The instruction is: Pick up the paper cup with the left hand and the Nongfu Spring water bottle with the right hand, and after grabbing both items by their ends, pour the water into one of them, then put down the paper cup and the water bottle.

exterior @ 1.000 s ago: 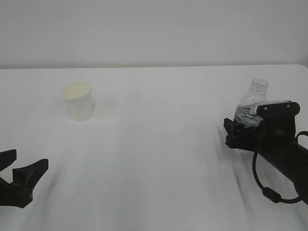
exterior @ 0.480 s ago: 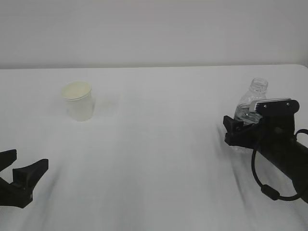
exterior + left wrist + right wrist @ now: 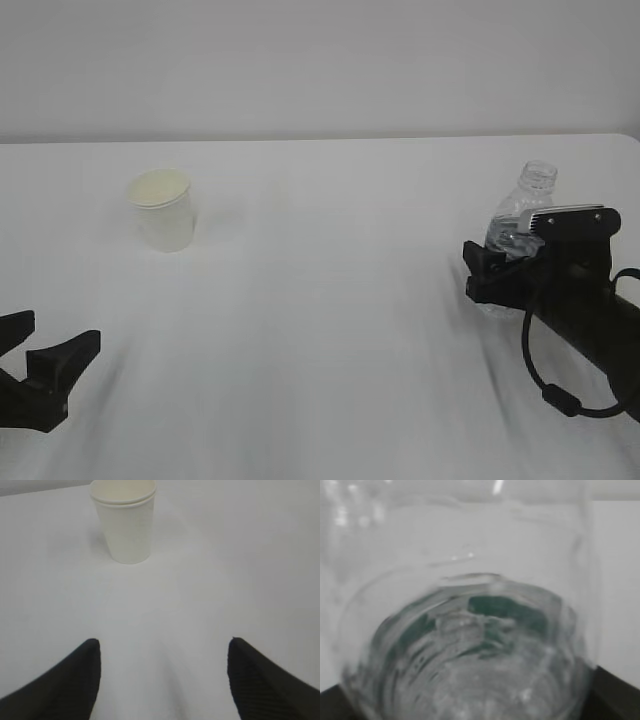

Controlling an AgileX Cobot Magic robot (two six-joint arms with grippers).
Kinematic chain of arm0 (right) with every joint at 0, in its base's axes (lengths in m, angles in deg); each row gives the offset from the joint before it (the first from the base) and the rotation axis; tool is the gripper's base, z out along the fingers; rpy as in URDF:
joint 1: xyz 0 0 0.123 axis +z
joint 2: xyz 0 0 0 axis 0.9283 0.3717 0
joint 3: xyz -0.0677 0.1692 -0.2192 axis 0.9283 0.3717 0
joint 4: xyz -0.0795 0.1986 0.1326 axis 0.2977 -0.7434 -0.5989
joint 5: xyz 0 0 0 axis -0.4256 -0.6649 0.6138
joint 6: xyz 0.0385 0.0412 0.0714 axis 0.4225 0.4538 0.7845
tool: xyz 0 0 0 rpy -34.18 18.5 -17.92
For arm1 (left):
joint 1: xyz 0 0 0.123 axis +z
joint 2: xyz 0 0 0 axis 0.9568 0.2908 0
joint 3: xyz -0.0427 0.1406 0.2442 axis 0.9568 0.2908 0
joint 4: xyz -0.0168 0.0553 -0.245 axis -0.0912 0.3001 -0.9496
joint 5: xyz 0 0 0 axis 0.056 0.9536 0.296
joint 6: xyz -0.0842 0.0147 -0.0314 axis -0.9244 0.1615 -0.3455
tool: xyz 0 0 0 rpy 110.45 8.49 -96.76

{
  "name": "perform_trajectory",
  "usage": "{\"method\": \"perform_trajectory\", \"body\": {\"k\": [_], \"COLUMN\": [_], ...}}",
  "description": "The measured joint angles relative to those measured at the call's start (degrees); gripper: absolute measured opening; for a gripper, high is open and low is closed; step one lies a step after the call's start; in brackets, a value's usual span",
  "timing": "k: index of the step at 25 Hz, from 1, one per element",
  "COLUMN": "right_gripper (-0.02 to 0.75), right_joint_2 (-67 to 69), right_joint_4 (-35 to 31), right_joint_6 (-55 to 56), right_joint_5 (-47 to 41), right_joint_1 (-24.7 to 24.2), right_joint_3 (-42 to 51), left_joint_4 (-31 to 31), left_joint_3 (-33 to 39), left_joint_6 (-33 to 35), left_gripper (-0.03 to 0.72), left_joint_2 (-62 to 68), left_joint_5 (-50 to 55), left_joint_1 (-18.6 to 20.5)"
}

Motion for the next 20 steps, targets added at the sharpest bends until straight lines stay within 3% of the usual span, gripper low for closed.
{"method": "perform_trajectory", "body": {"k": [20], "right_gripper": [0.498], "right_joint_2": [0.0], "right_joint_4": [1.0], "right_joint_6": [-0.4], "right_joint_5": [1.6], "right_joint_1": [0.0], "right_joint_3": [2.9], "left_joint_4": [0.0], "left_joint_3": [0.0], "left_joint_6": [0.0], "left_gripper": [0.567], "left_joint_2": [0.0], "left_joint_5": [0.0], "left_joint_1": [0.0]}}
